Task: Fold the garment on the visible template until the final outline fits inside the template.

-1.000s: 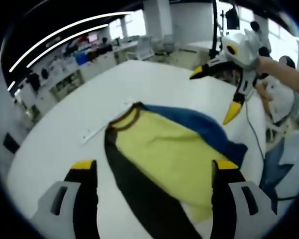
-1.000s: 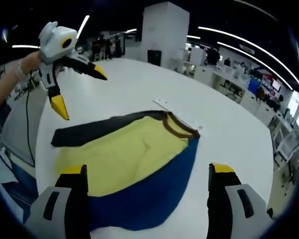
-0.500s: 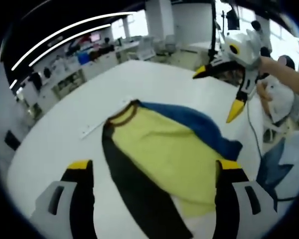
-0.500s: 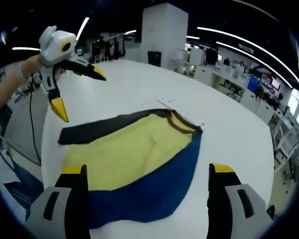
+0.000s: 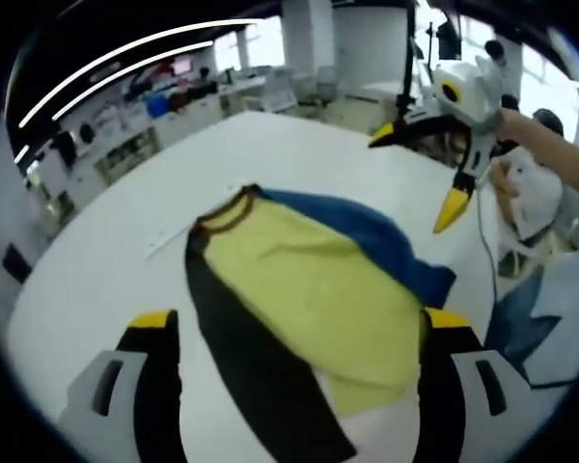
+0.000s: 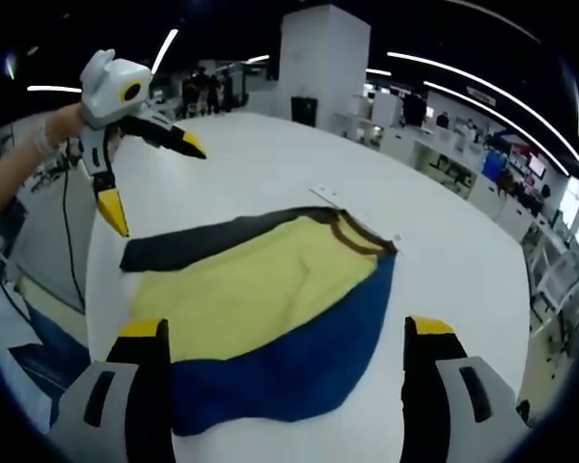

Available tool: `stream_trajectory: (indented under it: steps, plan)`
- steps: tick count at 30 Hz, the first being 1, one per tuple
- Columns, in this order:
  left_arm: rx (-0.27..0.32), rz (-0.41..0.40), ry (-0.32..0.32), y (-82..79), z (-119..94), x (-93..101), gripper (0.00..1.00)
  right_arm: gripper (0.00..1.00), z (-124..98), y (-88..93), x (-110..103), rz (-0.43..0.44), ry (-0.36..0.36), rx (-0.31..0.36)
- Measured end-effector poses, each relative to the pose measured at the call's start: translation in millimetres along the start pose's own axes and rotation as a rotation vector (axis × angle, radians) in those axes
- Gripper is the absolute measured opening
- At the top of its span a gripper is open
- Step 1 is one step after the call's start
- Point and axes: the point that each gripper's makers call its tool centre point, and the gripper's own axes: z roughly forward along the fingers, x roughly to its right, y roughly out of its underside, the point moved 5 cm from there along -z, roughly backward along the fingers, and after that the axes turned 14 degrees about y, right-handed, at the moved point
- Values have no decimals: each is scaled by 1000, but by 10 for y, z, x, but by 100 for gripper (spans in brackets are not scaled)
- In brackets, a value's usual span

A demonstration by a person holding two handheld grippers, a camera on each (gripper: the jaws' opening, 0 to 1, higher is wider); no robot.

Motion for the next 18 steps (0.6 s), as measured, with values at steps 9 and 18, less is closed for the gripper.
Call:
stream_trajectory:
  steps: [9,18]
  plan:
    - [29,-16,-17,71,-91,62,100,100,-94,-20,-60,-51,19,1]
    - [38,-32,-42,199,-182,156,100,100,-222,-15,-131,-22,24,31]
